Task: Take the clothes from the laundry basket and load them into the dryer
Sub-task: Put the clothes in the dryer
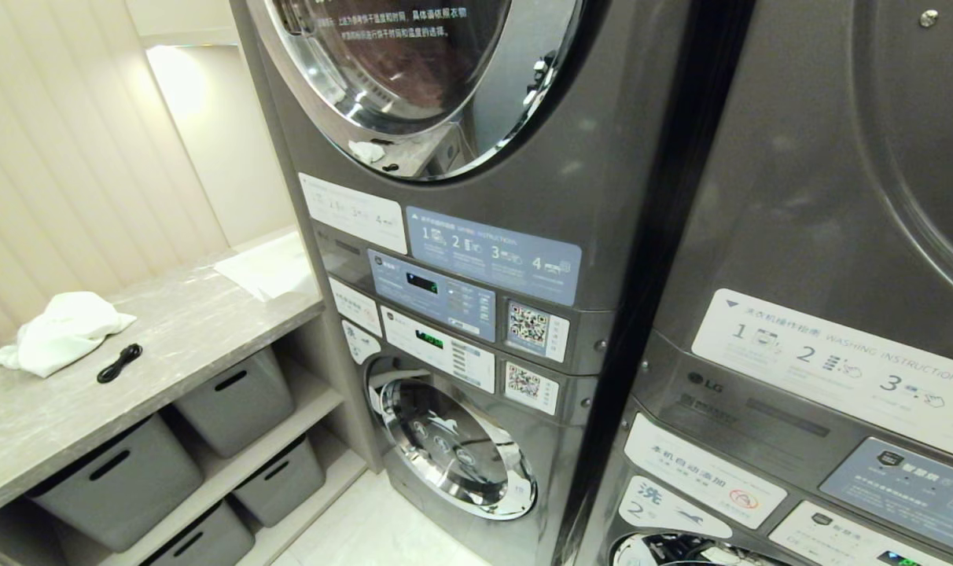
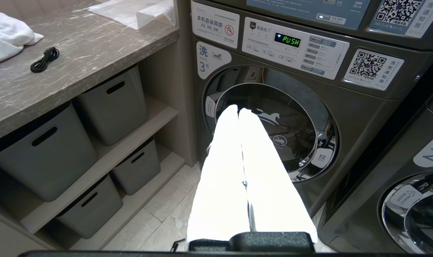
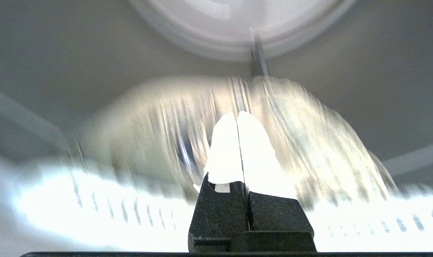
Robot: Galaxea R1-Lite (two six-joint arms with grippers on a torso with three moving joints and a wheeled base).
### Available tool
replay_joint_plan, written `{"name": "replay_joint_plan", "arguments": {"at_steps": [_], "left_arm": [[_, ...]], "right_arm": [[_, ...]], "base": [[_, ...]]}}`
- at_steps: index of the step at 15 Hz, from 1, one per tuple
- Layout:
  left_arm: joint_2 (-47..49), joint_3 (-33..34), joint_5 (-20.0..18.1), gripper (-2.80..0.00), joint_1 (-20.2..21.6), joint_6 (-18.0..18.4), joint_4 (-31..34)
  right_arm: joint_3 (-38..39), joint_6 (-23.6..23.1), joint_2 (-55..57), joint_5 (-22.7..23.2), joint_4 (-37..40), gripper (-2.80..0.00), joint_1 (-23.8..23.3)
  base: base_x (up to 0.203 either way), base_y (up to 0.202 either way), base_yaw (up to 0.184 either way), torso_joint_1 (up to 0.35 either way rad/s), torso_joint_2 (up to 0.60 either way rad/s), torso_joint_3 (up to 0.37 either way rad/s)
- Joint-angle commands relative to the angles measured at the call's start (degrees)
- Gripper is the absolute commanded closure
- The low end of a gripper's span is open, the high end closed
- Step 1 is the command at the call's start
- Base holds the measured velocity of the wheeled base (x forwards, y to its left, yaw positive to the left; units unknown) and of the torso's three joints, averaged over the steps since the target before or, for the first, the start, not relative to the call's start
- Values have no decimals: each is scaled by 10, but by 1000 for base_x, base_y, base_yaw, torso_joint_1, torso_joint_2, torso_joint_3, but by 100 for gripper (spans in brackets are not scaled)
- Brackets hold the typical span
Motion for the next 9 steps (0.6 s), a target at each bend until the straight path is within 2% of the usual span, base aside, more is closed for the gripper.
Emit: {"name": "replay_joint_plan", "arguments": {"at_steps": [1, 6, 9], "left_arm": [[-1, 1, 0, 0, 0, 0, 0], [-1, 1, 0, 0, 0, 0, 0], [-1, 1, 0, 0, 0, 0, 0]], "right_arm": [[62, -30, -76, -5, 24, 0, -3], [74, -38, -3, -29, 28, 0, -3], [33, -33, 95, -52, 19, 0, -4]], "base": [[0, 0, 0, 0, 0, 0], [0, 0, 0, 0, 0, 0], [0, 0, 0, 0, 0, 0]]}}
